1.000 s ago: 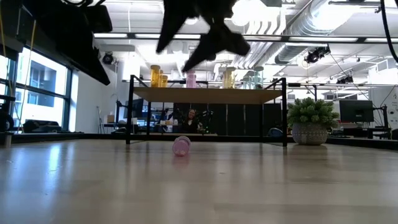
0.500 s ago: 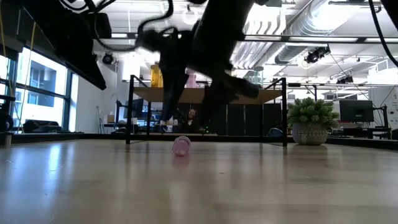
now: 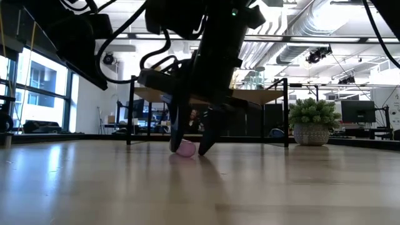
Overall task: Pick and place medicine bottles onto shelf by color
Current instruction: Put the pink pill bottle on the shelf aligned with the other pink pill bottles
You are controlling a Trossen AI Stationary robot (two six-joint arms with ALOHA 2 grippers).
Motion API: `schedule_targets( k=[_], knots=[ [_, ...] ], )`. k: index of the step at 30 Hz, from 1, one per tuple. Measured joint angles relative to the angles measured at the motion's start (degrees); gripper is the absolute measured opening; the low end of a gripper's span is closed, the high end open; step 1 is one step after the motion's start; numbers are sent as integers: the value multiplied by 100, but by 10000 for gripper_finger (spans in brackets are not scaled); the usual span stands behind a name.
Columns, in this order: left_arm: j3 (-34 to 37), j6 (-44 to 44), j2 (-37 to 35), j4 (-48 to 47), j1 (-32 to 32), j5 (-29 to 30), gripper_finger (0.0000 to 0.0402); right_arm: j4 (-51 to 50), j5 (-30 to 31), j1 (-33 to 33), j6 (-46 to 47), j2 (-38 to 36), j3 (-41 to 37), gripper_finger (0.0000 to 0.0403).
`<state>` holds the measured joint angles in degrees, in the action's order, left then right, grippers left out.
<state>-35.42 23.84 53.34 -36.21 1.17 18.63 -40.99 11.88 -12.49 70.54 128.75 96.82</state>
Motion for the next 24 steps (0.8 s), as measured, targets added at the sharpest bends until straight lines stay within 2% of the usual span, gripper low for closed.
schedule_targets(
  k=[7,12,17,24],
  knots=[
    [0,-79,0,-3,0,-37,172,-56,-34,2,-51,9,-2,120],
    [-2,-333,0,-15,0,-384,172,-10,96,-4,-301,-7,-7,75],
    [-3,-521,0,-16,0,-606,172,46,248,-22,-639,-121,-26,79],
    [-139,-716,-1,-19,0,-621,172,266,454,-74,-1209,-494,-22,92]
  ],
)
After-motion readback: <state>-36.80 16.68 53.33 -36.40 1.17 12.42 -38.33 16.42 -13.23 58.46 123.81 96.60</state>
